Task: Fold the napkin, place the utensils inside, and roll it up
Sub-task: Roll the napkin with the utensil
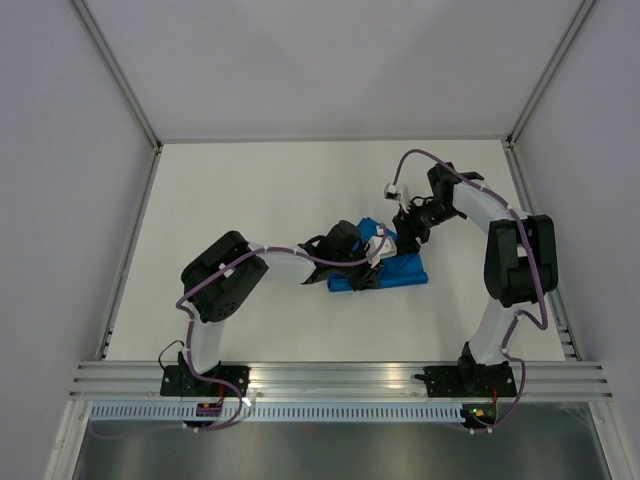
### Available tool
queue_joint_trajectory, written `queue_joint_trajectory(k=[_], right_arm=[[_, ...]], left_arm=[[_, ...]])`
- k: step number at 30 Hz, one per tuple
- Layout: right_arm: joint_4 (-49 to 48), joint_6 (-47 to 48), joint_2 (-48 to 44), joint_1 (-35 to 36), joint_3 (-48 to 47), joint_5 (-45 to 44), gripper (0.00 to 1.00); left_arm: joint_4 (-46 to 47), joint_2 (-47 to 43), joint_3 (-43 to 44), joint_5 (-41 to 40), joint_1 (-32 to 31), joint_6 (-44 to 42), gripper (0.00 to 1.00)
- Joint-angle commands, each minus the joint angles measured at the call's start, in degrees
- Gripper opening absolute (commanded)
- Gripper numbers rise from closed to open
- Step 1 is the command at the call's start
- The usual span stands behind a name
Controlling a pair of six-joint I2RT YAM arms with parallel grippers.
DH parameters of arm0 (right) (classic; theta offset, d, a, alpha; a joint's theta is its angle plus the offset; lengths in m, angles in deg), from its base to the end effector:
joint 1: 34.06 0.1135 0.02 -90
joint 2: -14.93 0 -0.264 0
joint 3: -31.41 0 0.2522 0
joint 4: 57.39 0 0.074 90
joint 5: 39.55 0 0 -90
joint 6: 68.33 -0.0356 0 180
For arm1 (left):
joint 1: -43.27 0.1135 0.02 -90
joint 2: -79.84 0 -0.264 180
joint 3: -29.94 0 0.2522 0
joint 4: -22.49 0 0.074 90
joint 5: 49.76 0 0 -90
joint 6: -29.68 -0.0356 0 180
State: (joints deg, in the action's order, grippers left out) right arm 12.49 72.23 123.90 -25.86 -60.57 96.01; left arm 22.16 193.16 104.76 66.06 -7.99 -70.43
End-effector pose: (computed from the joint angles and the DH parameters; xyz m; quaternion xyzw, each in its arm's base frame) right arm 0.3452 0.0754 0.1907 -0.4614 0.7979 0.3518 0.1633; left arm 0.2410 -0.3252 0.1324 0.5316 0.7068 -0.3366 0.3233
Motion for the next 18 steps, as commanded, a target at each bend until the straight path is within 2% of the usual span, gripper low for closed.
queue_joint_trajectory(k=[1, 5, 10, 15, 18], right_arm=[[-11.6, -5.0, -8.1, -2.5, 4.5, 0.8, 0.61], [-21.4, -4.5, -18.4, -2.7, 17.5, -0.7, 0.62], [-31.4, -2.3, -30.6, -1.3, 31.0, -4.2, 0.66], [-38.8, -1.2, -37.7, 7.5, 40.1, -13.5, 0.70], [-45.0, -1.4, -38.4, 13.6, 44.5, -18.9, 0.71]], left_arm=[[-12.7, 5.2, 1.7, 10.7, 2.0, 5.8, 0.02], [-17.6, 9.3, 5.7, 15.4, 4.1, 8.2, 0.02], [-18.9, 13.4, 8.5, 22.5, 6.5, 11.6, 0.02], [-20.9, 16.4, 11.0, 26.0, 7.7, 12.6, 0.02], [-21.8, 17.7, 12.2, 27.5, 7.9, 12.8, 0.02]])
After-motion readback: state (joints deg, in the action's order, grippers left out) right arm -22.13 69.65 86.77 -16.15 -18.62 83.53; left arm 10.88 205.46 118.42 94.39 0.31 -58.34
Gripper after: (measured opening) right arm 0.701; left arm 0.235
